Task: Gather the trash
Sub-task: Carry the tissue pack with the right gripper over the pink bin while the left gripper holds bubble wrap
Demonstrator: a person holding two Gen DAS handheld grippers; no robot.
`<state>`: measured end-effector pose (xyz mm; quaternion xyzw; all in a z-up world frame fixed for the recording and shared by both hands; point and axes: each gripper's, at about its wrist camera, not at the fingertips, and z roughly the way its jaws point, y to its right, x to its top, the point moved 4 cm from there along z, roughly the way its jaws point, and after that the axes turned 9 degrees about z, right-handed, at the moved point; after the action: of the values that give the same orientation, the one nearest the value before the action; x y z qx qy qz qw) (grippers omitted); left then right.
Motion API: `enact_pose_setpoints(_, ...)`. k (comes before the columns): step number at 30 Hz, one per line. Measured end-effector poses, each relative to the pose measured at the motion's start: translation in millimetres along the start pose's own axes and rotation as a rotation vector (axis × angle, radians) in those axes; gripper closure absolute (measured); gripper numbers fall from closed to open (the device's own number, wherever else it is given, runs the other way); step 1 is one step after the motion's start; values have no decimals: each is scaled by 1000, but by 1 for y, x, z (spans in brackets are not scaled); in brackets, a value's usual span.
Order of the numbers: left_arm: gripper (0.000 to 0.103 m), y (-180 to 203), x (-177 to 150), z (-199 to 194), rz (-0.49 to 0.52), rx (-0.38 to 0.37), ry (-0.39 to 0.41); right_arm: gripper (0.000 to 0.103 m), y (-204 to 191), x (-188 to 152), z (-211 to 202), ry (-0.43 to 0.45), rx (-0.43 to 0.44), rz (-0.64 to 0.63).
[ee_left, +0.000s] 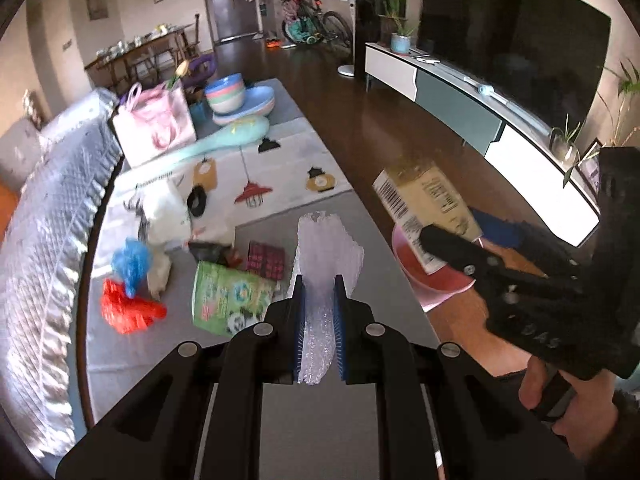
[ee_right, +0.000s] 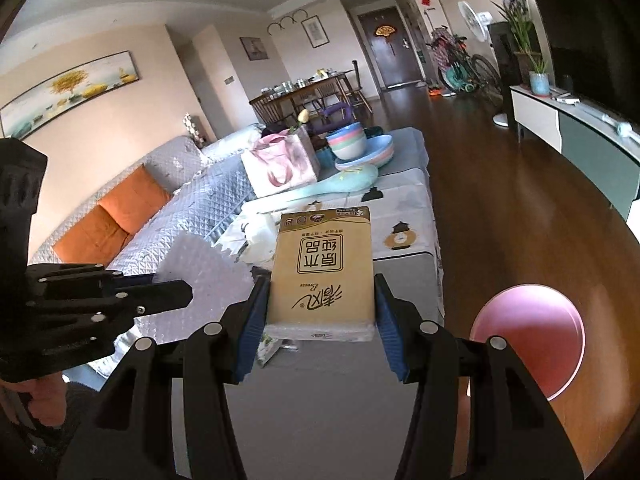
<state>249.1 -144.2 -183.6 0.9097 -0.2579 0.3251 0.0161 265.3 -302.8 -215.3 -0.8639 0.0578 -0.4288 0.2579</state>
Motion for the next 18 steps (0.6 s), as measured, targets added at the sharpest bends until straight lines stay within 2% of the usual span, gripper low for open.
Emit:
enact_pose_setpoints(6,90,27,19,21,37,-39,-12,51,29,13,0,27,-11,70)
enact_pose_setpoints(12,90,59,35,49,92,-80,-53,51,65,23,-6,51,-82,103)
enact_pose_setpoints(18,90,76,64,60,85,-108,-16,51,93,24,-17,61,-126,125)
